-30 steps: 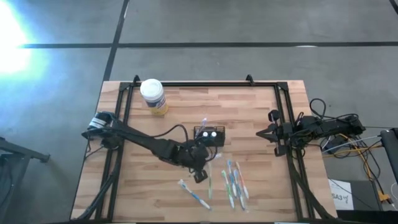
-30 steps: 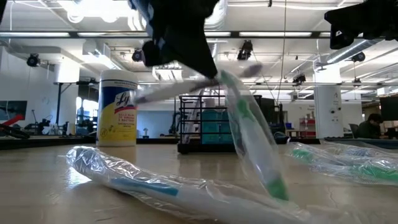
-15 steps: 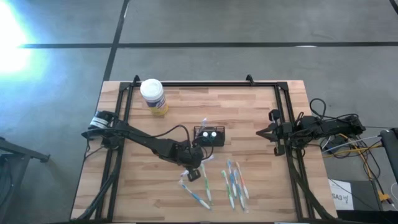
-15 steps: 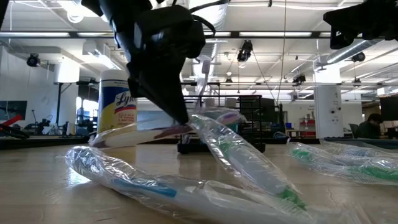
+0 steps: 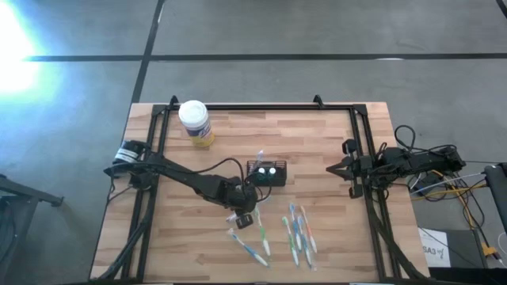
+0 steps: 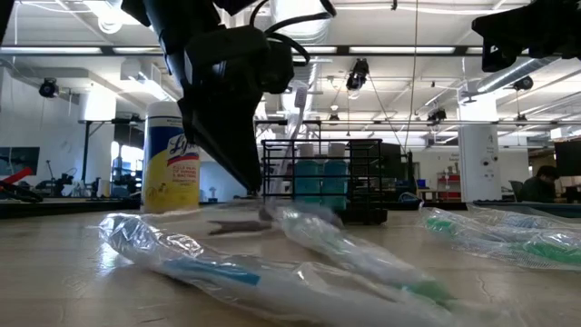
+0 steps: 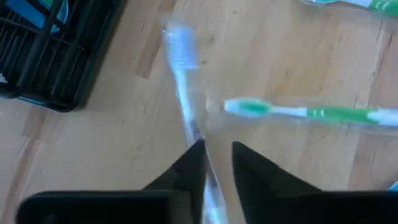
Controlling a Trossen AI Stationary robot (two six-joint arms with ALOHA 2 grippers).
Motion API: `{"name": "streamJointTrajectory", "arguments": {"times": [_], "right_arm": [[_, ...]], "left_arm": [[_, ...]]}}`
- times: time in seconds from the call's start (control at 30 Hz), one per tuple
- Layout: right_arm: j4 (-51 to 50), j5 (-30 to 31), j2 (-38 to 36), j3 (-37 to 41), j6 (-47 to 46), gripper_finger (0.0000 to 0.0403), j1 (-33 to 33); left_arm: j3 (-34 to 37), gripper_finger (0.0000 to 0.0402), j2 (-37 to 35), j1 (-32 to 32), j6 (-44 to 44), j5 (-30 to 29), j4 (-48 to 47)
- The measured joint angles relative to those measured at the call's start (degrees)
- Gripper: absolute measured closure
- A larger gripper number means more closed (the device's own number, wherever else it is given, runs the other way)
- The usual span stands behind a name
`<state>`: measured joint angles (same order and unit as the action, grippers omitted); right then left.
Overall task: Pick & Place toothbrushing station
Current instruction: Put the purple toothbrush into the wire organizer
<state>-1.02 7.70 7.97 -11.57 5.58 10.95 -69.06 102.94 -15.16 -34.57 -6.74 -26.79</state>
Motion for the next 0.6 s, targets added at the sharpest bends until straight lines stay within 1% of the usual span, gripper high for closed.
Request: {"name": "streamJointTrajectory", "arguments": {"times": [0.13, 0.23, 0.33, 0.43, 0.5, 0.6], "right_arm": [[0.00, 0.00, 0.00, 0.00, 0.00, 0.0390, -0.01], [0.00, 0.00, 0.00, 0.00, 0.11, 0.0390, -0.01], [0.00, 0.00, 0.00, 0.00, 0.33, 0.0390, 0.01], [0.00, 0.00, 0.00, 0.00, 0.39, 0.0390, 0.01], [0.00, 0.00, 0.00, 0.00, 0.37, 0.0390, -0.01], [0.00, 0.02, 0.02, 0.00, 0.37, 0.0390, 0.01]], "left_arm": [[0.00, 0.0263, 0.02, 0.32, -0.25, 0.65, -0.24], [0.00, 0.0237, 0.01, 0.33, -1.97, 1.61, -0.36], [0.00, 0.0227, 0.05, 0.16, -2.96, 1.16, -2.10], [0.00, 0.0225, 0.35, 0.09, -3.35, -1.45, -4.42], [0.00, 0.0225, 0.89, 0.15, -3.39, -2.42, -4.26], [-0.03, 0.0225, 1.93, 0.33, -3.21, -2.13, -3.65]]}}
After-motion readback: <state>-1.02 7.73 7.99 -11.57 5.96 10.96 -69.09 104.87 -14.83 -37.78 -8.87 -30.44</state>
